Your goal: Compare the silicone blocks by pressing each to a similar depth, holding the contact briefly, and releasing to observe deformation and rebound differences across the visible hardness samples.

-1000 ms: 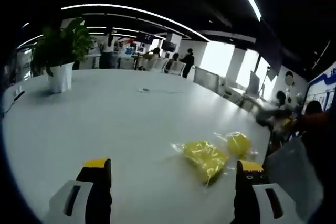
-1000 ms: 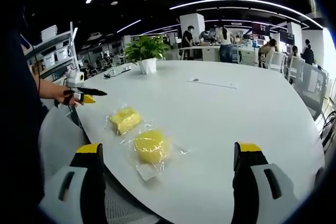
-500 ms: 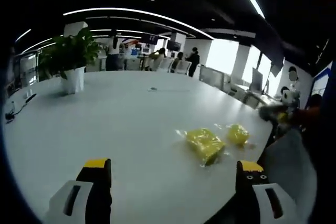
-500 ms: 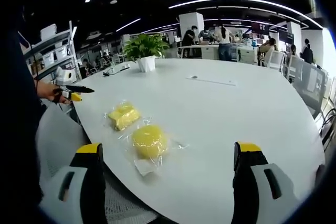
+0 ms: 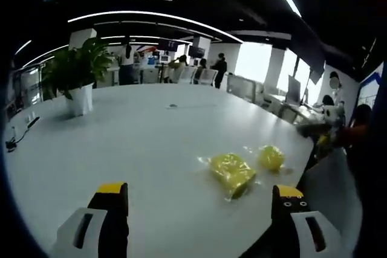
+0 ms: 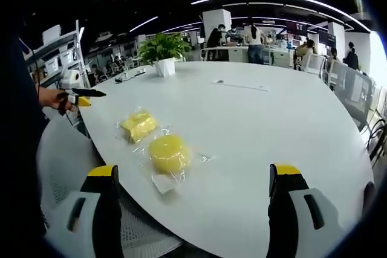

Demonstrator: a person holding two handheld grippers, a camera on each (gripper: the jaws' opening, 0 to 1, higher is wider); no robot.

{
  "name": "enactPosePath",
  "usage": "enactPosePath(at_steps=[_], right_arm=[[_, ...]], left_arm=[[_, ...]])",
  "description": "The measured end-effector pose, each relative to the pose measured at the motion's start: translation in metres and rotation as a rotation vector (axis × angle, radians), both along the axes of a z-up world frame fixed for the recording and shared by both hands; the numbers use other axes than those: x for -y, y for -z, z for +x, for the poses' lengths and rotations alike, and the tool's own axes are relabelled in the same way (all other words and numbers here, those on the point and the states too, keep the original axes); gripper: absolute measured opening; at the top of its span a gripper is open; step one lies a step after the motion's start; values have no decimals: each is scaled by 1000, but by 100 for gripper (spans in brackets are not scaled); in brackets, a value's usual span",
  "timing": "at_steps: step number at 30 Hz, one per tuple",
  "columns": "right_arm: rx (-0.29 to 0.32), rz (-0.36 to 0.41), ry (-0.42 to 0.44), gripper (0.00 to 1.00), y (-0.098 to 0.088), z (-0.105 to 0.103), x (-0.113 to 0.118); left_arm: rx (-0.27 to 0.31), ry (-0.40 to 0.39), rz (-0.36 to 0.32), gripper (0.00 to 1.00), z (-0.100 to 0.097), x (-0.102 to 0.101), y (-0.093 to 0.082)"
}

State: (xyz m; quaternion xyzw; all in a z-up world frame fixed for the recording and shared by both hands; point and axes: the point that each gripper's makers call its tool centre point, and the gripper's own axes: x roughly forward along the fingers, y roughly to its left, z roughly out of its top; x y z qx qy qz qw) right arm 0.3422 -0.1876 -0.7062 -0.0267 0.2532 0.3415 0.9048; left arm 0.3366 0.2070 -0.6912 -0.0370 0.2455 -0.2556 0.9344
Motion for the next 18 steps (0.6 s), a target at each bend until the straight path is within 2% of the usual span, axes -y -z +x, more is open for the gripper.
enactPosePath(at_steps=[6,9,13,18], right_arm=[[1,10,13,97,-5,-1,4],[-5,16,25,97,-4,0,8],[-30,34,37,97,-3,-1,8],[-25,42,57,97,-5,0,10]], left_arm=[[-2,4,-26,100,5,8,-7],[-24,14,-54,100,7,19,-10],[-29,25,-113,100,15,39,-24],[-40,68,-125,100,25,62,-29]])
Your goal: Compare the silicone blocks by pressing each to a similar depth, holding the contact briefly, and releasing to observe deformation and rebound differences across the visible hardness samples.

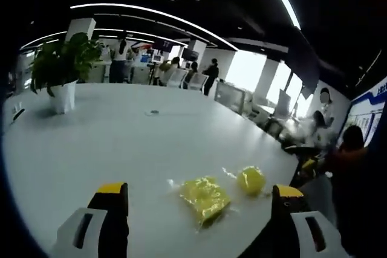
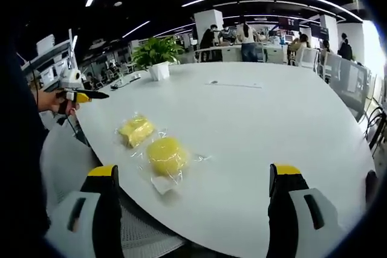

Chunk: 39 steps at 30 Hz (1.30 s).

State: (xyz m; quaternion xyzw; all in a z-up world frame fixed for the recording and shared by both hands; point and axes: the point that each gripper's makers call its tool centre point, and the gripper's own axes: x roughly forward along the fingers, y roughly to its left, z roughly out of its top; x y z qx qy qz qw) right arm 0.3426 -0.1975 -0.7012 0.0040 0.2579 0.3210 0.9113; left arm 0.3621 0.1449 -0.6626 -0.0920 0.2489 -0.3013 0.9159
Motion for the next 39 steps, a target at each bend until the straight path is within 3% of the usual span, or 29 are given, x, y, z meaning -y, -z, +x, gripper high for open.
enactPosePath(at_steps=[13,17,27,39], right_arm=[[-4,-3,11,97,3,-5,-1],[-7,1,13,97,3,-6,-2],[-12,13,9,97,1,-7,-3],[-28,16,9,97,5,-10,-3]], left_arm=[[-90,82,-77,100,6,66,8],[-111,91,-74,100,8,80,14],[-189,126,-147,97,15,119,18],[-316,154,-156,94,26,157,56]])
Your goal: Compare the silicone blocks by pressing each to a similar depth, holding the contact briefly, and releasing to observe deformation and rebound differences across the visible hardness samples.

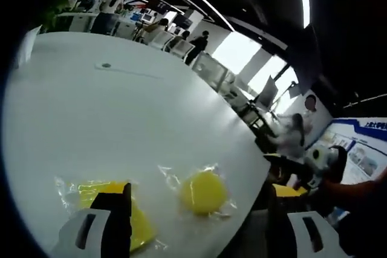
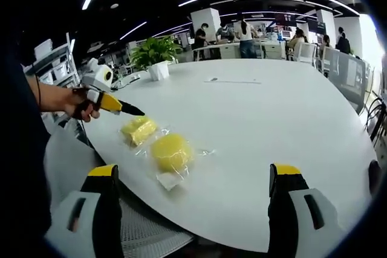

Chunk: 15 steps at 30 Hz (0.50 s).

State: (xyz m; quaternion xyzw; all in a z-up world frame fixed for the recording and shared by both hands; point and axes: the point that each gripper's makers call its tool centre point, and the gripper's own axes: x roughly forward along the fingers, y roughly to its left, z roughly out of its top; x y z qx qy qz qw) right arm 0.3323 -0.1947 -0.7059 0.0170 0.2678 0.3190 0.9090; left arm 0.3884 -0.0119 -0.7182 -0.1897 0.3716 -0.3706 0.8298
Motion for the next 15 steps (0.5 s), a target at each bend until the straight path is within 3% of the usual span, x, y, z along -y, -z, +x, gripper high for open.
enactPosePath(at_steps=[9,15], right_arm=[[3,1,4,97,-4,2,2],[-3,0,7,97,-2,-1,3]], left_arm=[[-78,12,-32,86,-5,19,10],[-152,-26,-34,83,-2,28,31]])
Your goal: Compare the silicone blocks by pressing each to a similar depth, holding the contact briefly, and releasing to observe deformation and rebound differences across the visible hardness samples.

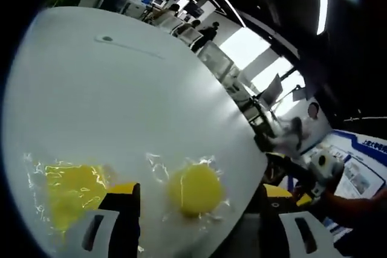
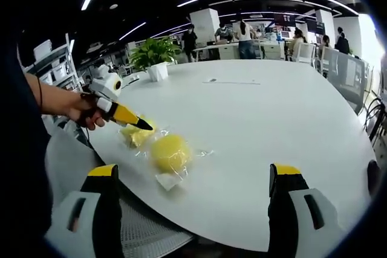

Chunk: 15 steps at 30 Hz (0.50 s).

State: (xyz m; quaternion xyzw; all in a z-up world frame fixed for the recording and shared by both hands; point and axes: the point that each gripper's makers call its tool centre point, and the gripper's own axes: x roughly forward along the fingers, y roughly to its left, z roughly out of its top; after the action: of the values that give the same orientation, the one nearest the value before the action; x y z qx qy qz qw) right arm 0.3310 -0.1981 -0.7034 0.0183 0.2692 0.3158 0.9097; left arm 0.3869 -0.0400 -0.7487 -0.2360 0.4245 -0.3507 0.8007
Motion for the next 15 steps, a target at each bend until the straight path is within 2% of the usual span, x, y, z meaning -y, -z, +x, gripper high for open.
enactPosePath(at_steps=[2,6,15], right_arm=[[-3,0,0,97,1,-1,0],[-10,-1,2,97,2,-2,2],[-14,-3,3,97,3,-1,4]], left_arm=[[-48,-10,-22,83,-2,4,5],[-82,-21,-44,77,-1,8,12],[-124,4,-31,68,-8,17,23]])
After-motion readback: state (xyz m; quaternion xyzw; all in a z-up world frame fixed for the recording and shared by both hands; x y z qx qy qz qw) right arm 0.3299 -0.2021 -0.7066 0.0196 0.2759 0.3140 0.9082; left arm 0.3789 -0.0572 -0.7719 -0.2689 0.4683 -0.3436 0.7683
